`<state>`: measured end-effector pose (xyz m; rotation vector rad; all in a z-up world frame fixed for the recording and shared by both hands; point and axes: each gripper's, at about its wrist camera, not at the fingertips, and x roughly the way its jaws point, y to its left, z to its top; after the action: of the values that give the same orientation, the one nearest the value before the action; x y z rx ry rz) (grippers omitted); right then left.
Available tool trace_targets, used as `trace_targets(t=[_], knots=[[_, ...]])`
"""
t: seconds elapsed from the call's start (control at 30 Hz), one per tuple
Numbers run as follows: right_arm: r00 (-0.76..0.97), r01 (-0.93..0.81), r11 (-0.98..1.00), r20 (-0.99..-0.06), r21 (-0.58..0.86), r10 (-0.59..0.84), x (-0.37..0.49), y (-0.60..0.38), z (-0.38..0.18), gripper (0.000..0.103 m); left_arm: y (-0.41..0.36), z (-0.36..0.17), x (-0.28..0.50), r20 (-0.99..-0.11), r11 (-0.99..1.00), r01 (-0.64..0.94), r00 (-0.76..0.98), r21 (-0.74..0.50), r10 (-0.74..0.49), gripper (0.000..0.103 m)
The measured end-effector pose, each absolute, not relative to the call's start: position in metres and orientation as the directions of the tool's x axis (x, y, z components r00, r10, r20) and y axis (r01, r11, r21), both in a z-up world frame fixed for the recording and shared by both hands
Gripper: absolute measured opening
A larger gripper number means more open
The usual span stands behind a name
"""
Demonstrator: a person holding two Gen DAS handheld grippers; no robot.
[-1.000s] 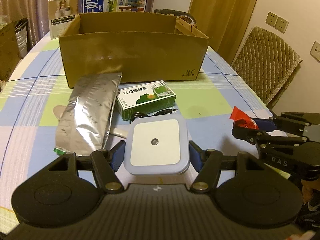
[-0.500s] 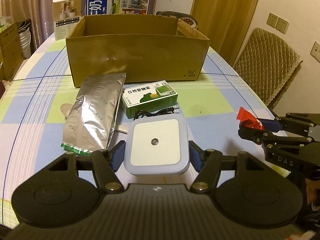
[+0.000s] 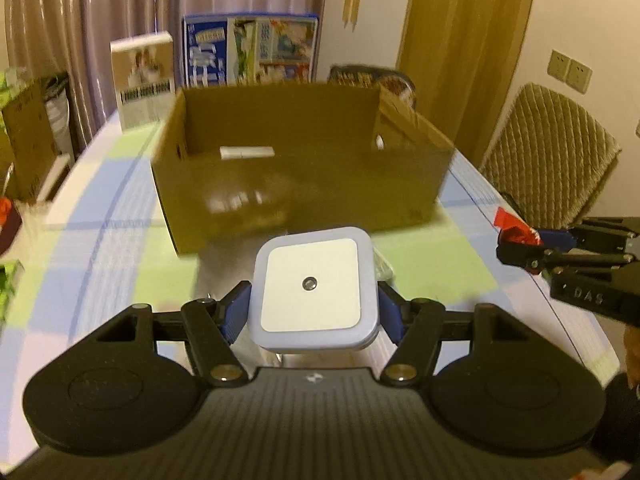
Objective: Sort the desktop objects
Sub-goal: 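Lift and carry the candy packet and night-light over the cardboard box with both tools, then open both tools to drop the candy packet and night-light into the box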
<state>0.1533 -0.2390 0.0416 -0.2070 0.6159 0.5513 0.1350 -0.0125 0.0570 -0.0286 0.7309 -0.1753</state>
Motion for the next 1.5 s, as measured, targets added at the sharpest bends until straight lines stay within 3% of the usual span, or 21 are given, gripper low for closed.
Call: trace_targets(t=[0.7, 1.17, 1.33, 1.5], knots=[[0.683, -0.524, 0.852, -0.589, 0.016, 0.431, 0.296, -0.184, 0.084, 0.025, 0.01, 0.103, 0.276, -0.601, 0.989, 0.132, 0.787, -0.063, -0.143, 0.061], [0.672, -0.525, 0.851, -0.607, 0.013, 0.424, 0.346, -0.164, 0.072, 0.025, 0.011, 0.083, 0.333, -0.623, 0.989, 0.128, 0.768, -0.077, -0.148, 0.061], [0.669, -0.521, 0.853, -0.612, 0.02, 0.423, 0.354, -0.16, 0.065, 0.025, 0.005, 0.071, 0.346, -0.624, 0.979, 0.158, 0.754, -0.129, -0.204, 0.061], [0.663, -0.518, 0.855, -0.618, 0.03, 0.423, 0.356, -0.159, 0.059, 0.025, 0.007, 0.07, 0.347, -0.609, 0.982, 0.145, 0.77, -0.123, -0.19, 0.066]])
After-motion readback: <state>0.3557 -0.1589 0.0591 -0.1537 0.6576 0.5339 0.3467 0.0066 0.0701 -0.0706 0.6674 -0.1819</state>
